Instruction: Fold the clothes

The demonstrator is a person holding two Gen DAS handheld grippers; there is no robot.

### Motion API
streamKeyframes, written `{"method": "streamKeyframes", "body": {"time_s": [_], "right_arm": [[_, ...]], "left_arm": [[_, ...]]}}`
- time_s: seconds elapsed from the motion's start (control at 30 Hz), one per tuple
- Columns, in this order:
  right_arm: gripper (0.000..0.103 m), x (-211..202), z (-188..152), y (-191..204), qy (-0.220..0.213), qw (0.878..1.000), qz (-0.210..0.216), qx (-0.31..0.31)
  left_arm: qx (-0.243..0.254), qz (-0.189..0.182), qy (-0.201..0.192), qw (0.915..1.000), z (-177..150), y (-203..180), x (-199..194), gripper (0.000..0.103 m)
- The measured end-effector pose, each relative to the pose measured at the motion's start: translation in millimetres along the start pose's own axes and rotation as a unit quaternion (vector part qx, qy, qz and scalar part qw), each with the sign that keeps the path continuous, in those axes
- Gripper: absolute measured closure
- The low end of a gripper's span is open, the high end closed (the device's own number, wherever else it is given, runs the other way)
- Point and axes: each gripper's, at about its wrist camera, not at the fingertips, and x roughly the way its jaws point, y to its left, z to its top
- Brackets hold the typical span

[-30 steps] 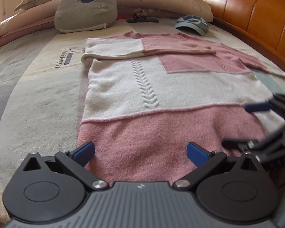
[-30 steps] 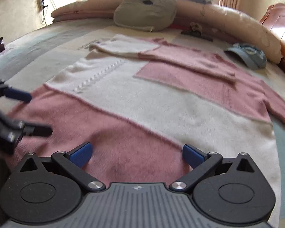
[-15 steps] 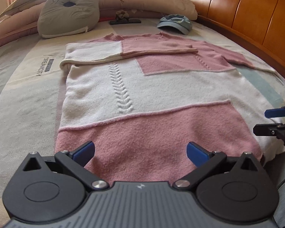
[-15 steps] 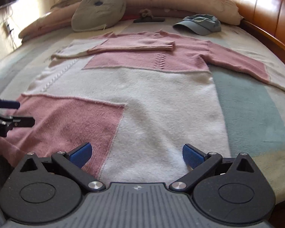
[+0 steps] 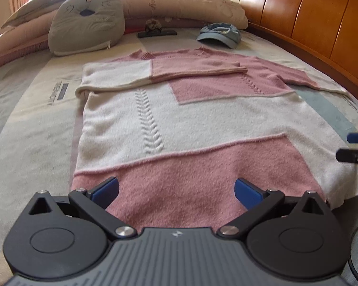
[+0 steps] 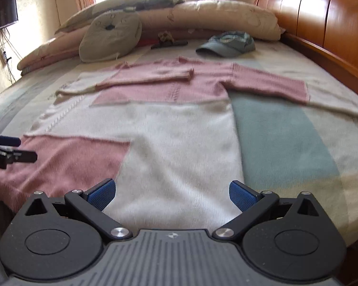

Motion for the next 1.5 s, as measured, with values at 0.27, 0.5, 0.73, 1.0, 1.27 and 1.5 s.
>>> {"method": "streamKeyframes", "body": {"time_s": [0.27,0.5,0.73,1.0,1.27,1.5], "right_arm": [[0.0,36,59,1,-0.058,0.997,0.003,-0.048],[0.0,106,101,-16,-0.046,0.999,0.011,-0.015],[0.0,183,131,-36,-0.017,0.999,0.001,0.034],[0.0,185,124,-37,-0.007,1.0,-0.004,0.003],[0.0,160,112,-16,0.005,1.0,0.027,-0.003],[0.0,137,90,-10,0.026,0.999,-0.022,-0.019]], "left_arm": [[-0.004,0.006,-0.019,0.9998,19,7,-3,0.001],[-0.001,0.012,-0.029,0.9995,33,12,15,0.001],[-0.01,0.007,-0.025,0.9996,39,21,35,0.001],[-0.075,-0.037,-0.008,0.9965,37,34,49,0.001],[-0.068,-0.036,-0.022,0.9968,37,27,31,0.001],[-0.053,-0.021,-0.017,0.9982,31,14,14,0.001]]}}
